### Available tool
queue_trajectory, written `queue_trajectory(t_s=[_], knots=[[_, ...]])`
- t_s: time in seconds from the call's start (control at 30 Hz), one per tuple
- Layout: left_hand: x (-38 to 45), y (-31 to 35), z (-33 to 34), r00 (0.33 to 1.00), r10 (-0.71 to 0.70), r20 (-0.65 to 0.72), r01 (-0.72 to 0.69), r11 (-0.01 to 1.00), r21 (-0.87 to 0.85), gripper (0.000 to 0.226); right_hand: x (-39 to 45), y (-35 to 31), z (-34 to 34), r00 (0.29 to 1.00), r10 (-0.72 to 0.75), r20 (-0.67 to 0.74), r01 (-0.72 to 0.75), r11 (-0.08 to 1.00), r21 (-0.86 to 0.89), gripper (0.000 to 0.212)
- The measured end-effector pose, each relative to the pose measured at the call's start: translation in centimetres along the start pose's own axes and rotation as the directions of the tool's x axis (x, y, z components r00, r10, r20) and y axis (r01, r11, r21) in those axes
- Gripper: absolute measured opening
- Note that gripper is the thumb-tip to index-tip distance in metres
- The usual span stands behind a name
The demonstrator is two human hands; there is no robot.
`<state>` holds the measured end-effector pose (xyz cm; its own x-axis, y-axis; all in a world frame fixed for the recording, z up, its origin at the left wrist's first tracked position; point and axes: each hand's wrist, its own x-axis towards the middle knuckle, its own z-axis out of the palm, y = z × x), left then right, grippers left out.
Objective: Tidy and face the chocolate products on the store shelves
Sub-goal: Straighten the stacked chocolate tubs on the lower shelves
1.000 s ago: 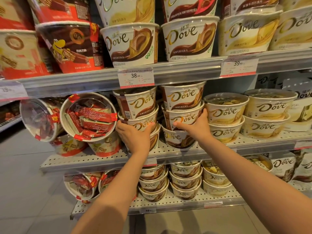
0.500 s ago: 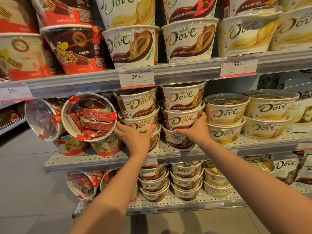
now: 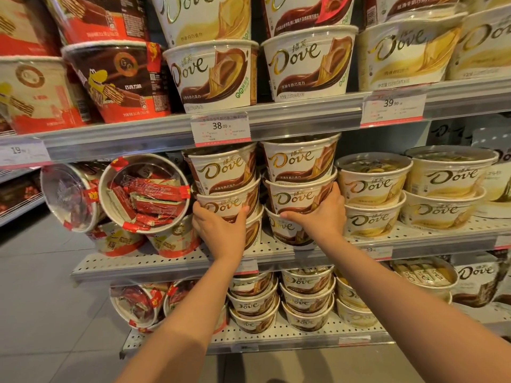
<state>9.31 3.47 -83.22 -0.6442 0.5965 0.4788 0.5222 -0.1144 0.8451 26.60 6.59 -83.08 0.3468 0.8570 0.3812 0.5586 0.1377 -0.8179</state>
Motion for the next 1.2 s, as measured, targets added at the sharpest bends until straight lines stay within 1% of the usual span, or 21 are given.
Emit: queue_trajectory(t_s=[0.07, 0.2, 0.3, 0.4, 0.57, 0.77, 0.93, 1.03, 1.1, 1.2], knots=[[0.0, 0.1, 0.1, 1.0, 0.001, 0.016, -0.001, 1.0, -0.002, 0.107, -0.2, -0.4, -0.1, 1.0, 0.023, -0.009, -0.023, 0.999, -0.036, 0.137], [0.4, 1.1, 0.5, 0.997, -0.076, -0.007, 0.077, 0.996, 0.037, 0.122, 0.0, -0.4, -0.2, 0.999, 0.039, 0.006, -0.039, 0.998, -0.058, 0.137], [0.4, 1.1, 0.6, 0.996, -0.069, -0.051, 0.072, 0.995, 0.07, 0.118, 0.0, -0.2, -0.1, 1.0, 0.018, 0.021, -0.017, 0.999, -0.045, 0.136], [0.2, 0.8, 0.6, 0.998, -0.031, -0.049, 0.035, 0.997, 0.073, 0.113, -0.2, 0.2, 0.0, 0.999, -0.014, 0.032, 0.015, 1.0, -0.018, 0.137], [0.4, 0.0, 0.1, 1.0, -0.004, -0.009, 0.004, 0.998, 0.059, 0.113, -0.3, 0.5, -0.2, 0.999, -0.021, 0.027, 0.02, 1.0, 0.01, 0.138], [0.3, -0.4, 0.0, 0.999, 0.021, 0.049, -0.022, 0.999, 0.033, 0.11, -0.1, 0.6, -0.3, 0.999, -0.049, 0.006, 0.049, 0.999, 0.021, 0.131], [0.3, -0.1, 0.1, 0.995, 0.021, 0.101, -0.027, 0.998, 0.061, 0.111, -0.3, 0.2, -0.4, 0.999, -0.029, 0.037, 0.03, 0.999, -0.014, 0.131], [0.2, 0.0, 0.0, 0.992, 0.005, 0.126, -0.015, 0.997, 0.075, 0.115, -0.3, -0.1, -0.9, 0.996, -0.01, 0.094, 0.013, 1.0, -0.021, 0.133], [0.4, 0.2, 0.0, 0.995, -0.023, 0.097, 0.014, 0.996, 0.09, 0.123, -0.1, 0.0, -1.3, 0.99, -0.019, 0.141, 0.019, 1.0, 0.005, 0.132], [0.5, 0.9, 0.3, 0.995, -0.087, 0.041, 0.083, 0.993, 0.089, 0.13, 0.1, 0.2, -2.0, 0.987, -0.061, 0.148, 0.054, 0.997, 0.048, 0.117]])
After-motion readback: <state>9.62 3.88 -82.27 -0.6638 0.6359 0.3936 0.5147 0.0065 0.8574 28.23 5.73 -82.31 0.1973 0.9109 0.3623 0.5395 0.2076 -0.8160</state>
